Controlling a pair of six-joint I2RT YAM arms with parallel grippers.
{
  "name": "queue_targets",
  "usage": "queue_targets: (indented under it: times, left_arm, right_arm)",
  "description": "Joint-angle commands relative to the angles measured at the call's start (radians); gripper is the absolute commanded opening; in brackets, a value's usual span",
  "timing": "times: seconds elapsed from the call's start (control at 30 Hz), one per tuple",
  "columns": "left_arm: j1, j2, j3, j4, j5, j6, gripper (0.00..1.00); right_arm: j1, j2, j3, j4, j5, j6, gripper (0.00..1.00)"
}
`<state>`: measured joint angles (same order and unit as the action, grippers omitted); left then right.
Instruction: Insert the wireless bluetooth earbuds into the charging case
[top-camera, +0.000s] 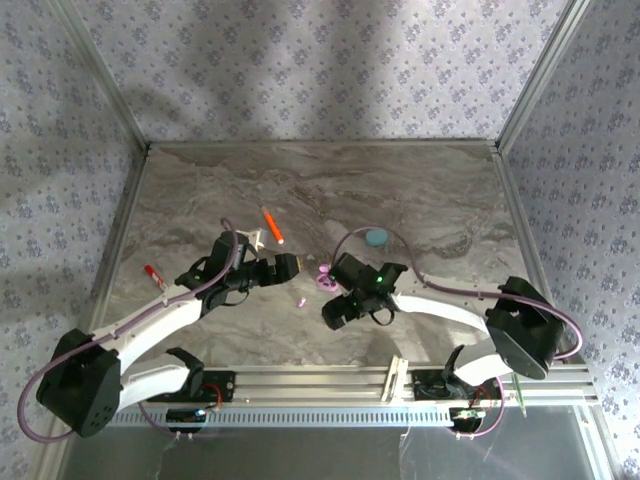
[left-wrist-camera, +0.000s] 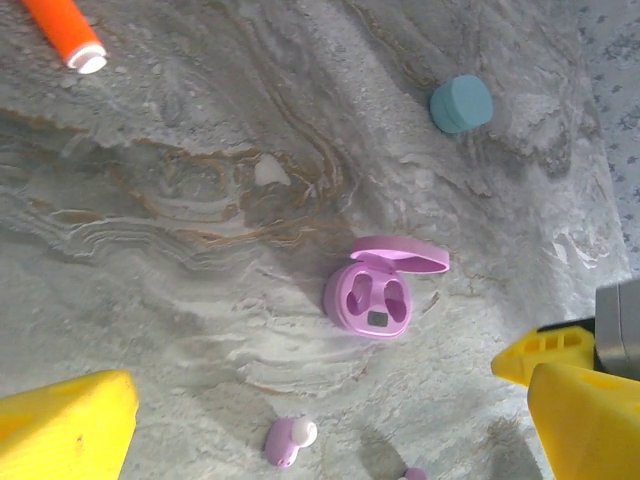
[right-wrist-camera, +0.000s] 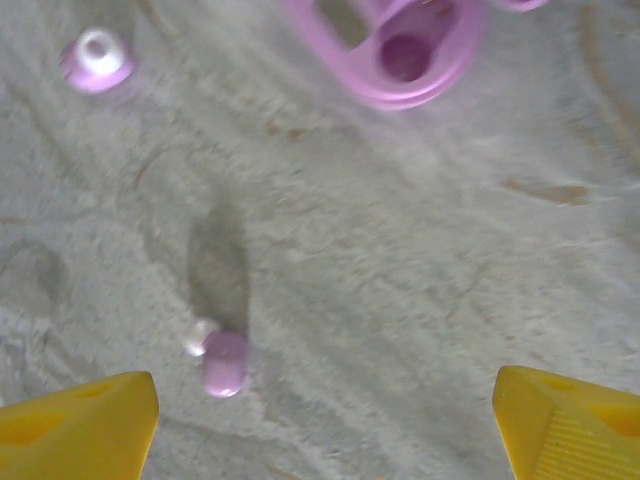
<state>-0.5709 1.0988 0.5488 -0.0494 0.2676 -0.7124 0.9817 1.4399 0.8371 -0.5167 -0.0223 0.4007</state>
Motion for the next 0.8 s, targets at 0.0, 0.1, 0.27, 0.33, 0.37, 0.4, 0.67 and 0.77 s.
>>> queue_targets:
  times: [0.0,0.1,0.27,0.33,0.37,0.4,0.67,0.77]
  left_arm:
    - [-0.003,-0.026,-0.006,-0.042,-0.034,-0.012,1.00]
    - [-0.002,-0.022,0.000,-0.053,-0.035,-0.008,1.00]
    - [-0.003,-0.022,0.001,-0.052,-0.039,-0.010,1.00]
    - [-0.003,-0.020,0.000,-0.050,-0.040,-0.010,1.00]
    - [-0.003,-0.020,0.001,-0.050,-0.039,-0.010,1.00]
    - [-0.003,-0.020,0.000,-0.049,-0.041,-0.009,1.00]
    - [-0.002,-0.017,-0.002,-0.047,-0.041,-0.009,1.00]
    - [-0.003,-0.021,-0.003,-0.047,-0.041,-0.006,1.00]
  right_arm:
    - [0.046,0.014,-0.004,0.011,0.022,-0.023,0.89]
    - [0.082,0.049,0.009,-0.001,0.055,-0.030,0.89]
    - [0.113,0.114,0.028,-0.025,0.104,-0.031,0.89]
    - [0.118,0.128,0.032,-0.031,0.116,-0.028,0.89]
    - [0.118,0.136,0.034,-0.034,0.127,-0.027,0.89]
    - [0.117,0.142,0.037,-0.042,0.139,-0.021,0.89]
    - [0.082,0.157,0.047,-0.080,0.201,0.007,0.88]
    - [0.061,0.138,0.041,-0.101,0.206,0.008,0.88]
